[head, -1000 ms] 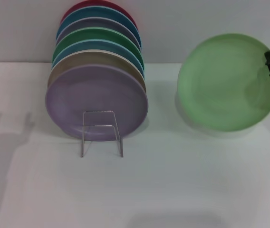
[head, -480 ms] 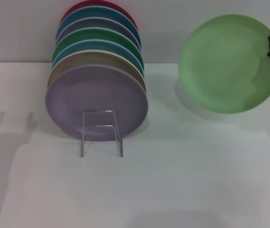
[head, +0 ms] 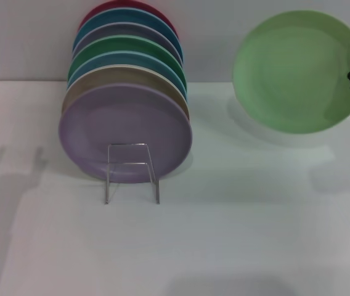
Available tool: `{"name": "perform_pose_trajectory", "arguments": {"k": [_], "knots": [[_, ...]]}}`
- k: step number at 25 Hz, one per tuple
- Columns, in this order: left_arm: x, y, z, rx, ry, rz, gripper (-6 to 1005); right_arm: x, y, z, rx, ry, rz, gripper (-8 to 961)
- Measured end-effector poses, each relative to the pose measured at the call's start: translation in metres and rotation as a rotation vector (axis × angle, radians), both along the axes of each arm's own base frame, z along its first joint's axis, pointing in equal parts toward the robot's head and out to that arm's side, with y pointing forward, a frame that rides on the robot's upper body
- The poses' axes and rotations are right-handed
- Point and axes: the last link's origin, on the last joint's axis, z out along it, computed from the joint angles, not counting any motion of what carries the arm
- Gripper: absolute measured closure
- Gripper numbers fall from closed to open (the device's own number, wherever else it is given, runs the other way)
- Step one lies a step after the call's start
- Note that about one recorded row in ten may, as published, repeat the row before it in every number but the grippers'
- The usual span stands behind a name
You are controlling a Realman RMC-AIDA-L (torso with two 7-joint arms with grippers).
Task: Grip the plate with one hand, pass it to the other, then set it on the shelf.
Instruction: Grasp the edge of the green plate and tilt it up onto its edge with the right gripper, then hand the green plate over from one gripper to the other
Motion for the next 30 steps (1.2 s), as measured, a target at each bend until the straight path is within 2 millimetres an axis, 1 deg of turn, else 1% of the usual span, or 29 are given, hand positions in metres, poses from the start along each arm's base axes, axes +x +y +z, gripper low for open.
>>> {"name": "perform_pose_trajectory", "arguments": {"k": [6, 12, 15, 19, 24, 30], "knots": [[0.001, -0.002, -0.002, -0.01, -0.001, -0.008, 198, 0.014, -0.014, -0.014, 0.11, 0.015, 0.11, 931], [0.004, -0.006, -0.008, -0.04, 0.008, -0.034, 198, 0.034, -0.036, -0.028, 0.263, 0.087, 0.232, 931], [0.006, -0.008, -0.011, -0.049, 0.017, -0.046, 198, 0.043, -0.039, -0.033, 0.315, 0.124, 0.256, 930], [0.008, -0.008, -0.013, -0.06, 0.019, -0.058, 198, 0.057, -0.039, -0.035, 0.34, 0.231, 0.274, 930], [0.011, -0.013, -0.016, -0.074, 0.02, -0.079, 198, 0.073, -0.04, -0.035, 0.312, 0.386, 0.295, 930], [0.015, -0.018, -0.019, -0.085, 0.026, -0.112, 198, 0.075, -0.048, -0.038, 0.278, 0.436, 0.334, 930]]}}
